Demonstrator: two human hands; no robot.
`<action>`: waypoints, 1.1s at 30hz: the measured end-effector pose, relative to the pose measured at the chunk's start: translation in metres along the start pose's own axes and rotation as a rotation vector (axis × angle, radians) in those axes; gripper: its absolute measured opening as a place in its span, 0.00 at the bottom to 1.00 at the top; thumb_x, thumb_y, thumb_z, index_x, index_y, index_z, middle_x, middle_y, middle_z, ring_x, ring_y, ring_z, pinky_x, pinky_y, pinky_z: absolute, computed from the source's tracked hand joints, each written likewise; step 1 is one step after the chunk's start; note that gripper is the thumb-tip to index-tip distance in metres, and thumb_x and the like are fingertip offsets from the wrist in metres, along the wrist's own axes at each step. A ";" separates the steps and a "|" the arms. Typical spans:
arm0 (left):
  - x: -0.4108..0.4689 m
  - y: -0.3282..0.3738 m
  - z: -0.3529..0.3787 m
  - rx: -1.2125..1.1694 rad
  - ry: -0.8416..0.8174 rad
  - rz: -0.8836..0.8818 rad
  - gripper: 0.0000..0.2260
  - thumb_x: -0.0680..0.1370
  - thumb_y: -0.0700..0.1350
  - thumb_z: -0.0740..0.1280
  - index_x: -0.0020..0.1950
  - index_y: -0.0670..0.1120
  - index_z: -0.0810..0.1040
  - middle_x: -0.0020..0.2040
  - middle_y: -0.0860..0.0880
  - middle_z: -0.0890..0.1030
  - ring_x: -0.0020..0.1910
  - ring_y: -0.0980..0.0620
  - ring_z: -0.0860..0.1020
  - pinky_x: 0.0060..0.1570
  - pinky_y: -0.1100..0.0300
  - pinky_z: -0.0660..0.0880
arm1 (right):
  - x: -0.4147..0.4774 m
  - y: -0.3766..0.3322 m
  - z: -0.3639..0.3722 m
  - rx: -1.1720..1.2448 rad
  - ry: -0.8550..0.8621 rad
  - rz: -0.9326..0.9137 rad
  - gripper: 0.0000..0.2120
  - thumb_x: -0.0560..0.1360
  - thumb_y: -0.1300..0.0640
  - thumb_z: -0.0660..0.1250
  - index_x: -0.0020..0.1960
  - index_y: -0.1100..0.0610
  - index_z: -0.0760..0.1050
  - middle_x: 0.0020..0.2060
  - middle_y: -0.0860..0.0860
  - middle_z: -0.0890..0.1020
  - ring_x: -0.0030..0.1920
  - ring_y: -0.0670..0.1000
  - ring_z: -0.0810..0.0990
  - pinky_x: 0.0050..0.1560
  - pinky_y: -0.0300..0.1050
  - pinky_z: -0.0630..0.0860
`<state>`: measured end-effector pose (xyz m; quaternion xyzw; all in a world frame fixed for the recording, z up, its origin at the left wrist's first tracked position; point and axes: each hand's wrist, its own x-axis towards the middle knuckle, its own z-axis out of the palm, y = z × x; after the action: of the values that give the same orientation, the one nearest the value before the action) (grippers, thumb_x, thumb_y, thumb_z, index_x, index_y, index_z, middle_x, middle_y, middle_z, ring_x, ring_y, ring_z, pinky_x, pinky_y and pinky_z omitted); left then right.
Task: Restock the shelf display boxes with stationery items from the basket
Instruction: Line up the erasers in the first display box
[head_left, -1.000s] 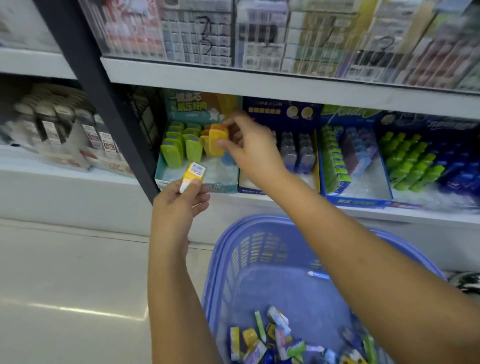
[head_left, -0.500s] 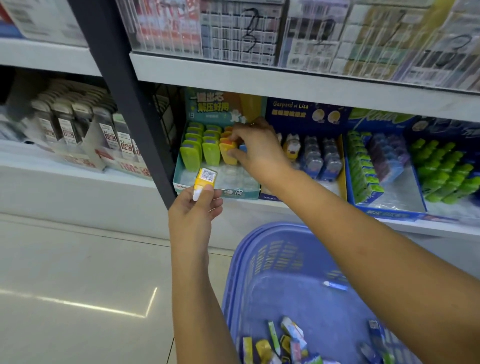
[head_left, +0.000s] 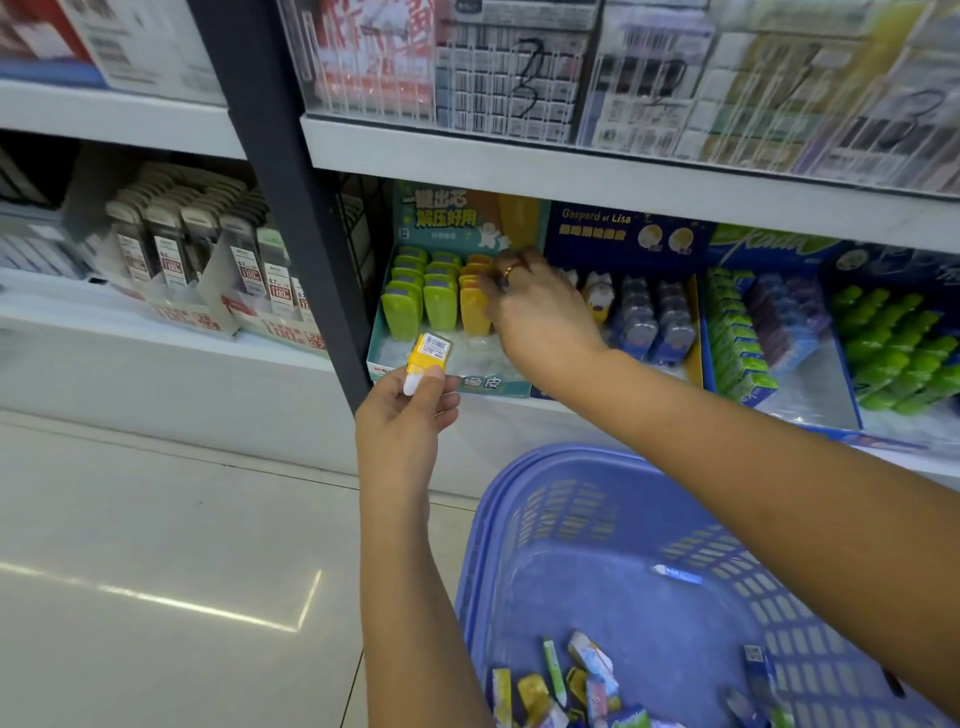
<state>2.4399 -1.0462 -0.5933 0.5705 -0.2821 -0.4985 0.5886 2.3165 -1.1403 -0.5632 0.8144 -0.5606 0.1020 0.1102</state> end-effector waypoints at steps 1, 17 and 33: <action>-0.001 0.001 0.000 0.005 0.001 0.008 0.05 0.78 0.43 0.65 0.51 0.46 0.80 0.41 0.50 0.83 0.39 0.55 0.80 0.39 0.68 0.78 | 0.001 0.003 -0.004 0.051 -0.032 0.048 0.18 0.81 0.55 0.55 0.69 0.57 0.65 0.68 0.57 0.66 0.66 0.60 0.67 0.56 0.50 0.69; -0.024 0.011 0.048 0.097 -0.231 0.116 0.04 0.75 0.45 0.70 0.46 0.46 0.82 0.37 0.49 0.85 0.38 0.58 0.83 0.36 0.68 0.77 | -0.087 0.041 -0.049 0.270 0.132 -0.252 0.19 0.70 0.55 0.73 0.59 0.58 0.78 0.54 0.55 0.79 0.53 0.58 0.76 0.52 0.52 0.75; -0.032 -0.022 0.086 1.151 -0.624 0.424 0.26 0.80 0.49 0.61 0.76 0.43 0.59 0.77 0.49 0.57 0.76 0.53 0.52 0.72 0.62 0.49 | -0.009 0.085 0.002 0.561 0.052 0.236 0.10 0.76 0.59 0.65 0.56 0.60 0.76 0.50 0.56 0.82 0.52 0.54 0.79 0.54 0.46 0.74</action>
<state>2.3450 -1.0473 -0.5904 0.5547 -0.7637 -0.2844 0.1678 2.2336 -1.1628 -0.5617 0.7393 -0.5984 0.2856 -0.1175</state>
